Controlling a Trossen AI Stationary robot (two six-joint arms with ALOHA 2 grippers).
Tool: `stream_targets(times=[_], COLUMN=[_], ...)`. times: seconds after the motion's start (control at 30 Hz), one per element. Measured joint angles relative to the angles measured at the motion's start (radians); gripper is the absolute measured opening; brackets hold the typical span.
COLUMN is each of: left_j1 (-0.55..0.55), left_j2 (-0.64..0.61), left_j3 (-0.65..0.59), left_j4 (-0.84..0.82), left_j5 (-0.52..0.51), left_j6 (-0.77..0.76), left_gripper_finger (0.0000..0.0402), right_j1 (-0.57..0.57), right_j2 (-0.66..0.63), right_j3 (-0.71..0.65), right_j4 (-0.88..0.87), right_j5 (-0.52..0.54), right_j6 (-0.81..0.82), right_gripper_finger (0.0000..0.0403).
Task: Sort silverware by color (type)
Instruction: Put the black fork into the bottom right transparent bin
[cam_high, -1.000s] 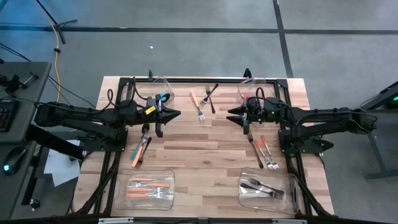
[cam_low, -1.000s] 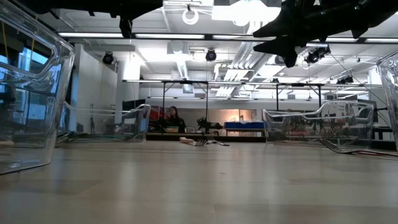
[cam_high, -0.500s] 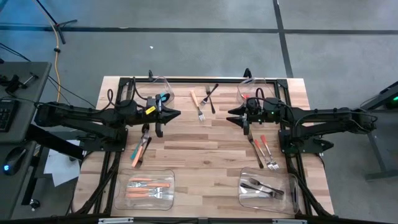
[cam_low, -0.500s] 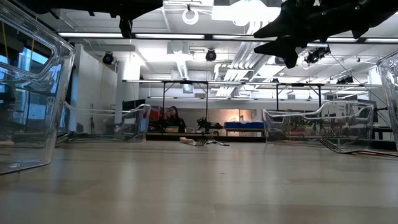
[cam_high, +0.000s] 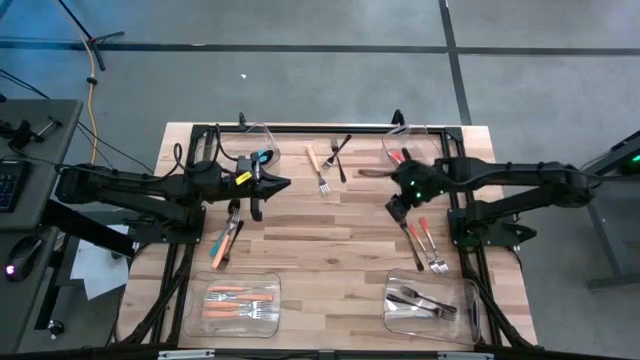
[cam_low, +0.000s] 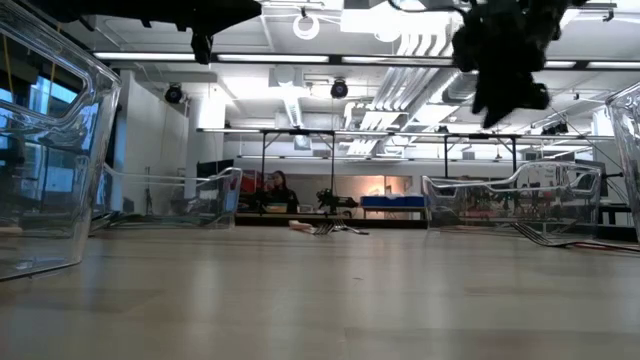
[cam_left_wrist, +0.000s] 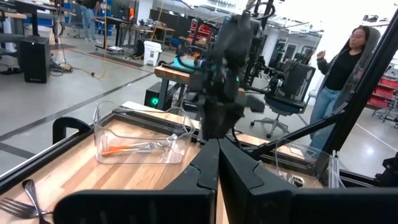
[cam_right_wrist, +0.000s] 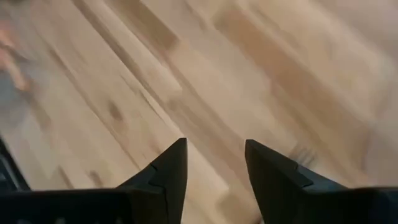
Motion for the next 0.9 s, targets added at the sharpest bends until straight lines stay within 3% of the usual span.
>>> stream_targets(times=[0.13,0.47,0.9], left_j1=[0.000,0.000,0.000], left_j2=[0.000,0.000,0.000], left_j3=[0.000,0.000,0.000], left_j4=[-0.006,-0.028,-0.032], left_j5=[-0.002,-0.021,-0.023], left_j6=[-0.001,-0.005,-0.027], left_gripper_finger=[0.0000,0.0000,0.0000], right_j1=[0.058,0.209,0.229], right_j2=[0.048,0.101,0.101], right_j3=[-0.041,-0.231,-0.354], right_j4=[-0.069,-0.039,0.122], right_j5=[0.000,-0.038,-0.022], right_j6=[0.133,0.487,0.568], right_gripper_finger=[0.0138,0.0138,0.0138])
